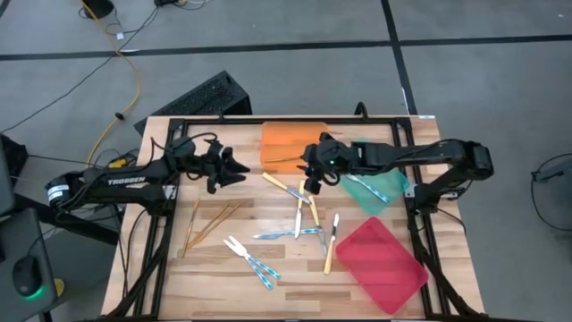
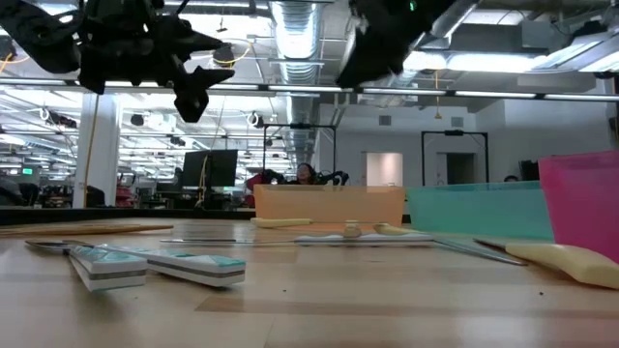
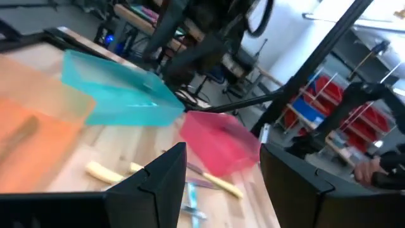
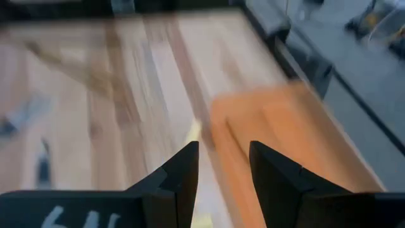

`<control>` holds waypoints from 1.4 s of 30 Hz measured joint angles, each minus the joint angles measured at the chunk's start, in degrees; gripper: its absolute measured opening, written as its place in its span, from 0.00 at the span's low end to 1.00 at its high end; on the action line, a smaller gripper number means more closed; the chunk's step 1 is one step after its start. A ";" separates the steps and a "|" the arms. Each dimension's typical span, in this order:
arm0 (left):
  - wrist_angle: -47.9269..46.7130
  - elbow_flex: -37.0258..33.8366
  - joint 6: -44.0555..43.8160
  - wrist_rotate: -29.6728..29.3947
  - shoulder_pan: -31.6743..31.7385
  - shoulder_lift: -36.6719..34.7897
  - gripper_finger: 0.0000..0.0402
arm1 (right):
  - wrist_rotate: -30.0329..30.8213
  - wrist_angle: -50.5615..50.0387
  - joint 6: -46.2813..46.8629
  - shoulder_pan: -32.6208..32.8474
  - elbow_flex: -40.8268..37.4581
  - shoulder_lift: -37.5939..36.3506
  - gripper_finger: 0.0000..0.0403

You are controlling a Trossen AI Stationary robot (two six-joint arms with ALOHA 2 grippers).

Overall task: Sort silverware by color (type)
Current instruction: Put the yellow knife into the red bin

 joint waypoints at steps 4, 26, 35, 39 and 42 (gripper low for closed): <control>1.79 0.11 -3.04 -6.57 -2.36 -1.58 0.46 | 0.42 -0.96 -1.15 1.83 0.41 -3.38 0.40; -17.60 24.99 17.97 -10.94 7.02 -2.12 0.45 | -2.49 -9.20 -12.68 -7.63 0.39 -29.82 0.40; -17.69 28.12 15.43 -5.06 15.74 -2.09 0.45 | -11.23 -11.00 -14.63 -15.33 0.39 -31.83 0.40; -17.58 28.15 15.33 -5.28 18.15 -1.06 0.45 | -13.89 -11.61 -17.21 -19.46 -0.02 -31.57 0.40; -15.72 28.15 13.19 -5.30 19.86 0.09 0.45 | -19.18 -10.54 -20.37 -23.25 -1.40 -31.55 0.40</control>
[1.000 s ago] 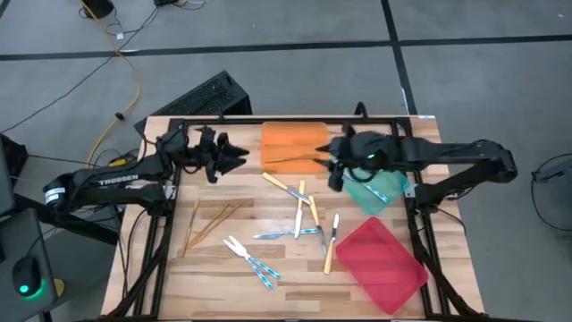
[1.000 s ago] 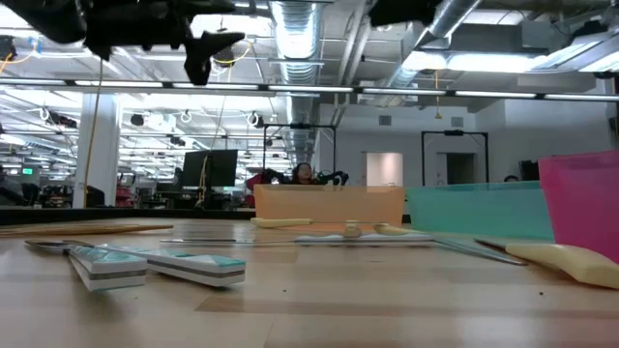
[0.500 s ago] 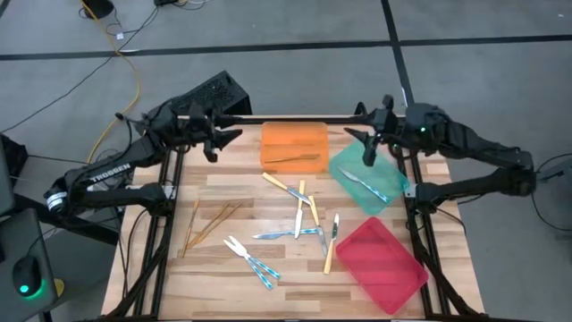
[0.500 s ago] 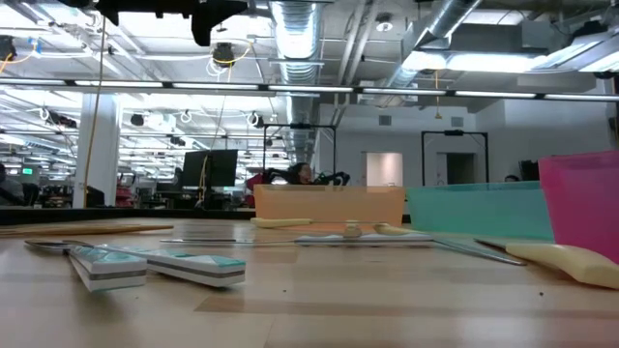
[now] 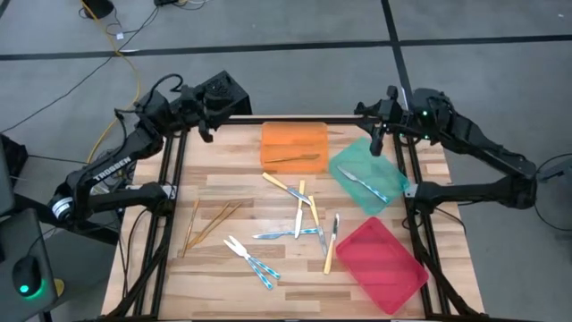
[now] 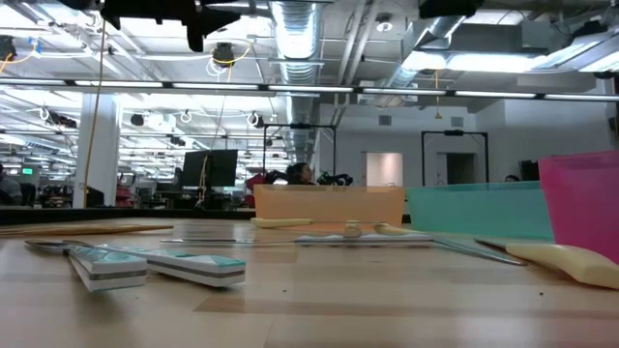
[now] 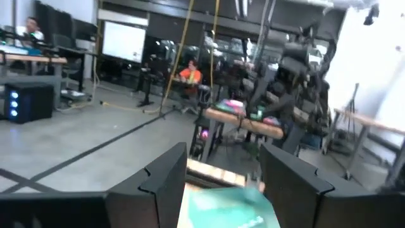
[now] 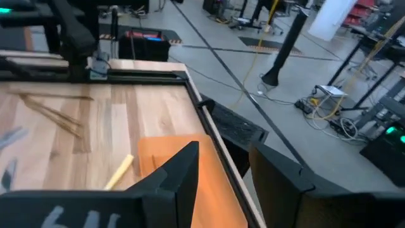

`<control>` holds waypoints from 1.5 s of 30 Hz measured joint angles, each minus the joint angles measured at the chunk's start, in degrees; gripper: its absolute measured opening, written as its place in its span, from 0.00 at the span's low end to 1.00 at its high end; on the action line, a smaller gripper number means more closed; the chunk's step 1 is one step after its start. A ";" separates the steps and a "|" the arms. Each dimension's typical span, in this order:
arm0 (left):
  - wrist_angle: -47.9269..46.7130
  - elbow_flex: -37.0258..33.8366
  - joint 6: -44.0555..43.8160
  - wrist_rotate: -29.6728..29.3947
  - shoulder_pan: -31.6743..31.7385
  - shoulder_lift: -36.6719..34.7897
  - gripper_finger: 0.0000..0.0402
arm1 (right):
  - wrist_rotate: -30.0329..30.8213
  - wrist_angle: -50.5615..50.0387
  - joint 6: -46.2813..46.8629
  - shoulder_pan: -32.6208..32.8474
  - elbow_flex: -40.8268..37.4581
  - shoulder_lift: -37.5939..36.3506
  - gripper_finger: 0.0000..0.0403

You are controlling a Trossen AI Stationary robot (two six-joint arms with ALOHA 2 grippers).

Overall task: Sort silverware by color (type)
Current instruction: Put the yellow knife into the red bin

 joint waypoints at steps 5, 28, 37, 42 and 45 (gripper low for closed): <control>11.16 0.00 -5.68 0.18 1.25 2.19 0.45 | -6.49 -0.55 -1.54 -7.49 -5.01 -0.25 0.40; 0.10 28.13 -10.46 2.12 3.42 21.69 0.45 | -18.40 7.55 17.03 -23.33 -10.96 -7.78 0.40; -3.32 28.11 -11.93 5.84 6.98 24.83 0.45 | -19.02 9.40 21.72 -22.88 -10.96 -0.55 0.40; -10.63 28.11 -7.59 12.08 8.07 24.70 0.45 | -18.52 9.45 22.79 -18.13 -10.96 3.61 0.40; -18.74 28.11 -3.59 16.23 8.57 24.70 0.45 | -15.30 9.38 25.29 -14.08 -10.96 6.29 0.40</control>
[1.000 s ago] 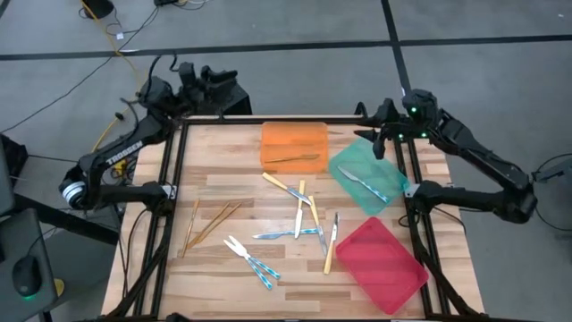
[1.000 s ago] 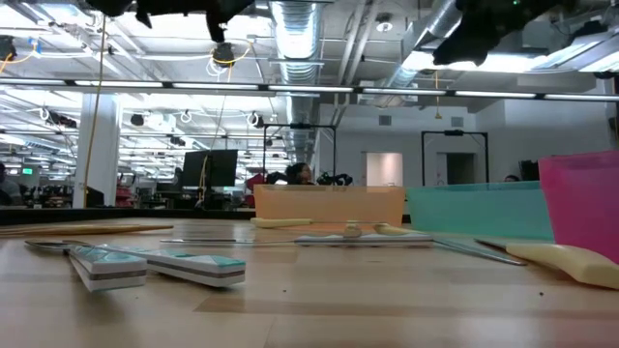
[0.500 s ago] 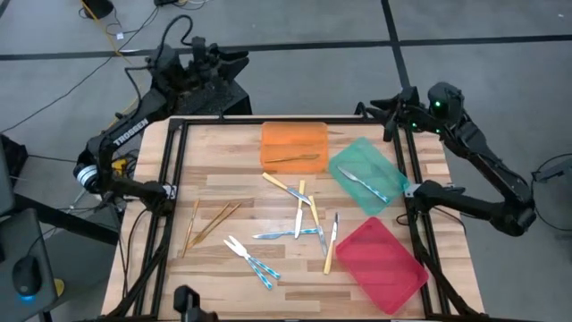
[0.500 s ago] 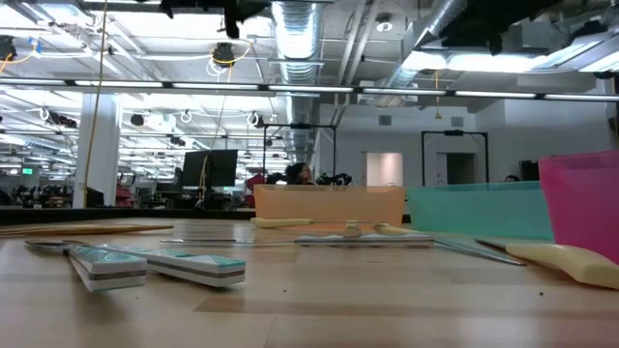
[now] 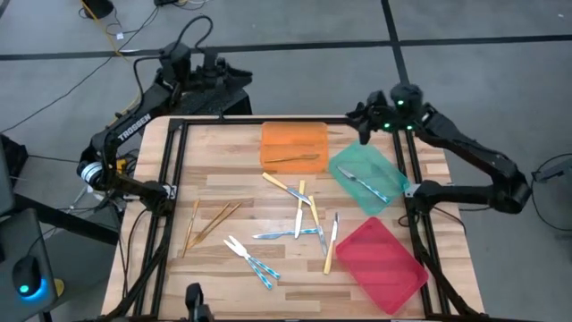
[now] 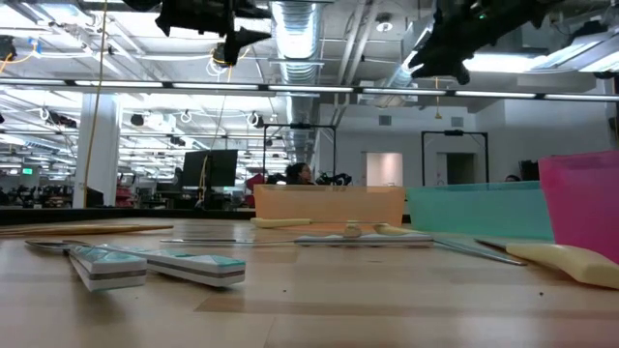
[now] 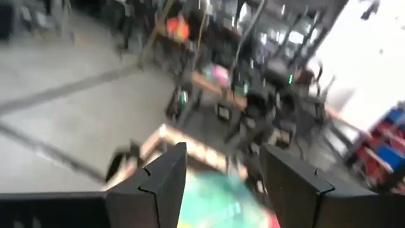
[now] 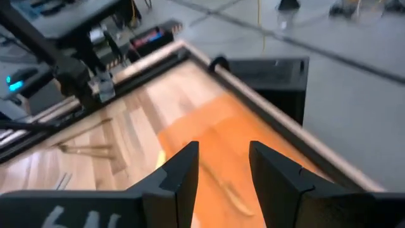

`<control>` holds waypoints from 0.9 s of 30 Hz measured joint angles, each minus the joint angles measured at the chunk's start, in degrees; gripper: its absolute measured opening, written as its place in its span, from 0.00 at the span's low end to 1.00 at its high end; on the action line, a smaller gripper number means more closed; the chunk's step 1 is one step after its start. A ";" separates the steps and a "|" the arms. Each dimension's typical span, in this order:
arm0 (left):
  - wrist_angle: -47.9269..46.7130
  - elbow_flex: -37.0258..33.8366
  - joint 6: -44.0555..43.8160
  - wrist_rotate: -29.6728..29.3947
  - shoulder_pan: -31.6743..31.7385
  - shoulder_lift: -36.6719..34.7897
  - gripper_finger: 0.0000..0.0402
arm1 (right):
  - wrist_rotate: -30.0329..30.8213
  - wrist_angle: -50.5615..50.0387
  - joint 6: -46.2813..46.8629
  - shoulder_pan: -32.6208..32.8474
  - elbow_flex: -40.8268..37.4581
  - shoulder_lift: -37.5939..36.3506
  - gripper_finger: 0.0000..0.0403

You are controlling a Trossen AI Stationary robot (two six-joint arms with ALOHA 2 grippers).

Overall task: Sort silverware by color (type)
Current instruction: Put the yellow knife into the red bin

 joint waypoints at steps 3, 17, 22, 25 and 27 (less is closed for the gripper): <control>-13.19 0.00 8.86 -0.71 0.08 -0.02 0.45 | 3.50 -1.57 0.39 4.70 0.00 2.72 0.40; -37.63 -6.84 26.16 -25.61 -7.56 0.63 0.45 | 12.33 -7.10 0.06 15.58 -0.02 8.56 0.40; -27.66 -13.92 15.37 -26.27 -15.53 0.61 0.45 | 12.33 -10.73 -4.59 15.59 -0.02 8.22 0.40; -19.36 -17.58 10.13 -28.80 -22.36 0.61 0.45 | 12.11 -14.21 -8.30 15.63 -0.01 7.73 0.40; -15.33 -18.76 9.10 -31.87 -27.14 0.61 0.45 | 12.07 -16.81 -10.32 15.61 0.00 7.79 0.40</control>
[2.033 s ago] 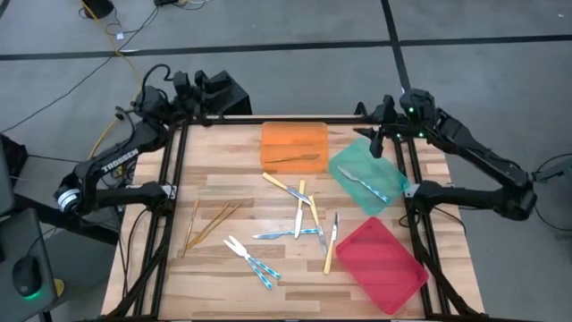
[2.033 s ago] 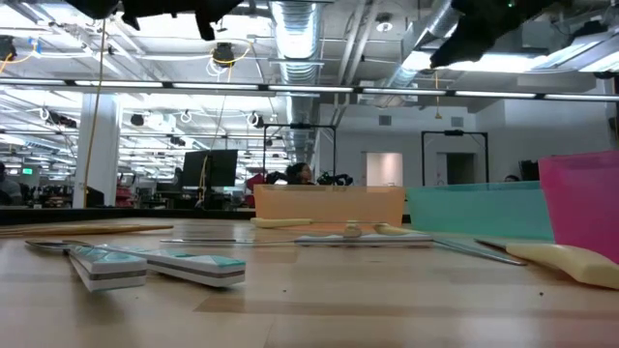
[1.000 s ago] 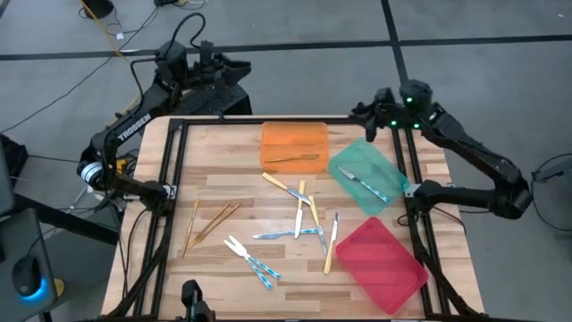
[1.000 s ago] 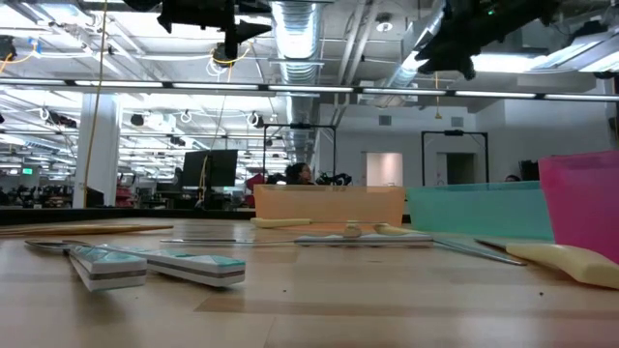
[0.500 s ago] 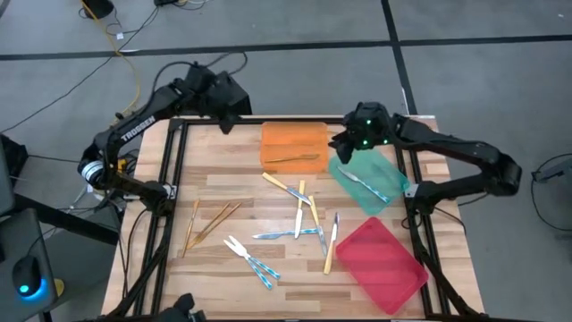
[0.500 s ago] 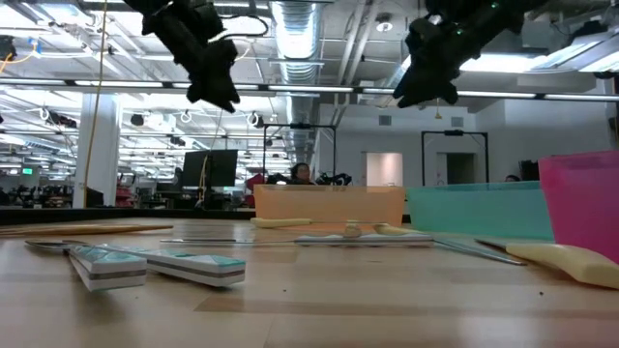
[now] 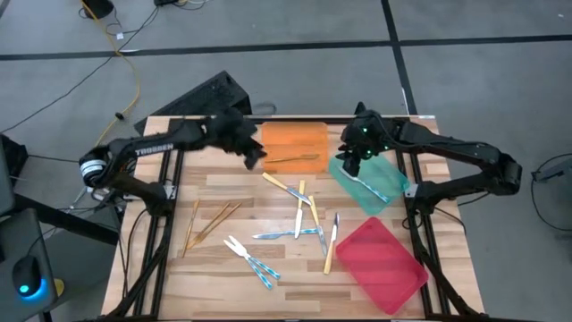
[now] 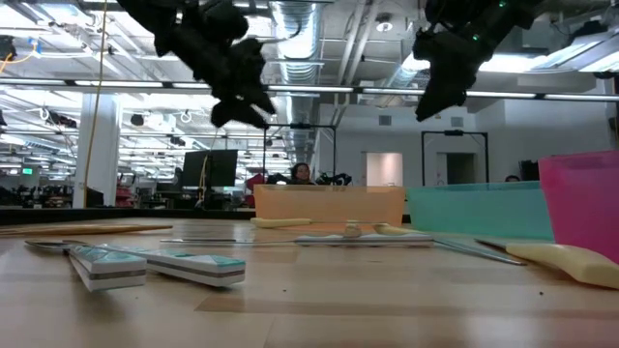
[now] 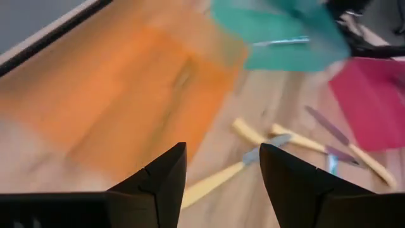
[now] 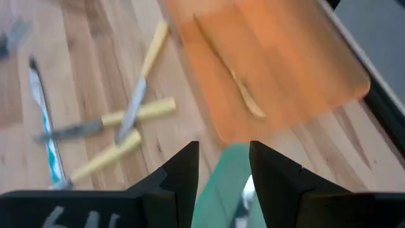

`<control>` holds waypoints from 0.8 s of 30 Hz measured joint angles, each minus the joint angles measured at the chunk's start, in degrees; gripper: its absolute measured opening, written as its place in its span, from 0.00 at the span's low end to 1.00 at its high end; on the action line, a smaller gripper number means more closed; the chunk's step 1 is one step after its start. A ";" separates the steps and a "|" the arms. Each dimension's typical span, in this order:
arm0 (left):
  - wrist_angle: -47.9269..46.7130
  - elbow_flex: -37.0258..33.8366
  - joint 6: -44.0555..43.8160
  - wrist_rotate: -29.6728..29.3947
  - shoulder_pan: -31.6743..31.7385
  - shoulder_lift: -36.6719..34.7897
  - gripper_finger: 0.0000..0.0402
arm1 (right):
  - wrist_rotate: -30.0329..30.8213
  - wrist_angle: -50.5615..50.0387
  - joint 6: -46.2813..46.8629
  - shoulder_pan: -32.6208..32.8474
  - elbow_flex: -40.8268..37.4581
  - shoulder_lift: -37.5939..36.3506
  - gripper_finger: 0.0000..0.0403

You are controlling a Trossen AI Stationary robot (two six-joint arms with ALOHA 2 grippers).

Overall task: Sort silverware by color (type)
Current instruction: Put the yellow knife into the red bin

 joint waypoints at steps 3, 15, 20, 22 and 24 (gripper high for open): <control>3.02 -0.28 3.14 -8.46 -7.12 0.00 0.45 | -0.05 -1.82 -3.25 0.00 -0.02 -0.02 0.40; 9.47 -0.34 16.75 -8.40 -15.33 0.00 0.45 | -4.63 -1.86 -3.15 1.15 -0.02 0.13 0.40; 9.29 -0.27 22.28 0.78 -12.70 2.38 0.46 | -4.64 1.12 2.46 2.93 -0.02 0.15 0.40; 9.71 -0.01 24.21 1.84 -12.32 5.22 0.46 | -4.62 1.23 3.02 3.79 -0.02 0.15 0.40; 10.38 1.04 25.67 2.24 -12.24 8.67 0.46 | -4.62 1.21 3.10 4.36 -0.02 0.15 0.40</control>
